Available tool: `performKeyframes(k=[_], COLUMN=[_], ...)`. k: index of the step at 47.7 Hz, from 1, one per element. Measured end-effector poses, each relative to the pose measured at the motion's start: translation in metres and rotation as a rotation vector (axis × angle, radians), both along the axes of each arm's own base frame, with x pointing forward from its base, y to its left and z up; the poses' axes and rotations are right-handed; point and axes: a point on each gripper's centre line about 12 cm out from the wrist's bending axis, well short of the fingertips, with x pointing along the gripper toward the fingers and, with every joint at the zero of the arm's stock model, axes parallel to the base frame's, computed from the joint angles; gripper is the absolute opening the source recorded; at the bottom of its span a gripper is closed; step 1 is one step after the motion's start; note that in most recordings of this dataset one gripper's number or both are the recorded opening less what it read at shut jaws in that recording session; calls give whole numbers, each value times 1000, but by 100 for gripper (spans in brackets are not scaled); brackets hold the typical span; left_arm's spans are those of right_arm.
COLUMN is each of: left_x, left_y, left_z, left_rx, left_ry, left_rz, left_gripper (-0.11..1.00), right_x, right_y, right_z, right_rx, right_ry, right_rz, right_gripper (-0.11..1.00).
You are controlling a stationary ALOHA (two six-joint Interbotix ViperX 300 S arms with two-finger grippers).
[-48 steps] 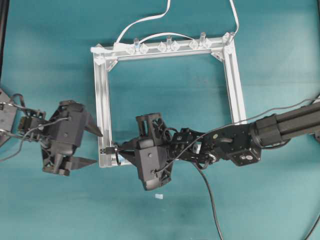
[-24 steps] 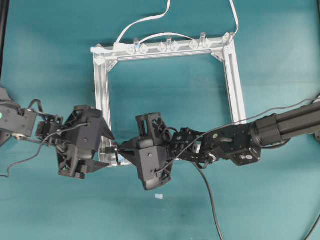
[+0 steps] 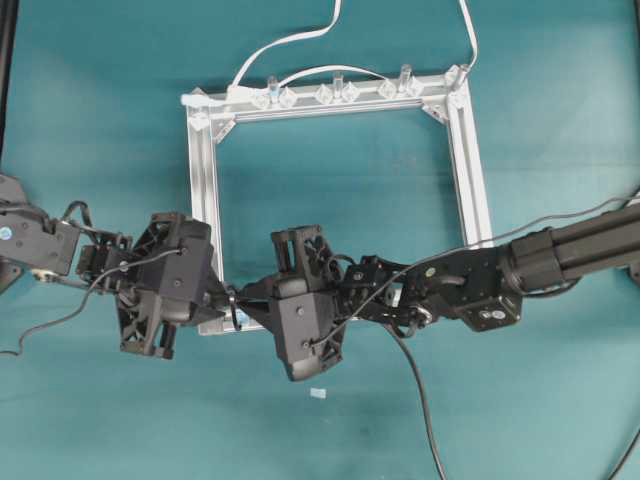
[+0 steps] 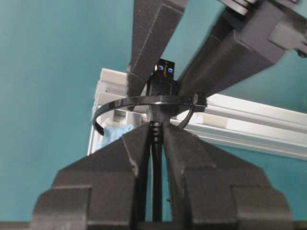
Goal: Insert the wire through the string loop located on the left side.
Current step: 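Move the left gripper to the plug and grasp it beyond the loop, then open the right gripper and pull the cable through leftward with the left gripper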
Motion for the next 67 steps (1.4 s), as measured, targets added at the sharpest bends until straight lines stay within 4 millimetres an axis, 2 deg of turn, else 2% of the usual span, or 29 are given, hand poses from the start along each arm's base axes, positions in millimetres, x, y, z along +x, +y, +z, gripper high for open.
performKeyframes(k=[46, 49, 57, 59, 62, 67], left_x=[1, 1, 1, 0, 0, -1], left_y=[-1, -1, -1, -1, -1, -1], left_z=[1, 1, 1, 1, 0, 0], left_rx=[-32, -33, -32, -32, -30, -30], left_ry=[13, 10, 15, 18, 27, 33], left_rz=[38, 38, 38, 39, 37, 38], left_gripper=[19, 19, 19, 19, 19, 19], right_x=[-2, -1, 2, 2, 0, -6], right_y=[4, 4, 1, 0, -1, -2], right_z=[-6, -5, 3, 4, 2, -3], right_rx=[40, 39, 15, 9, 2, -6], right_ry=[79, 70, 0, -13, -15, -1], right_rz=[42, 38, 2, -6, -14, -14], right_gripper=[11, 24, 74, 83, 92, 92])
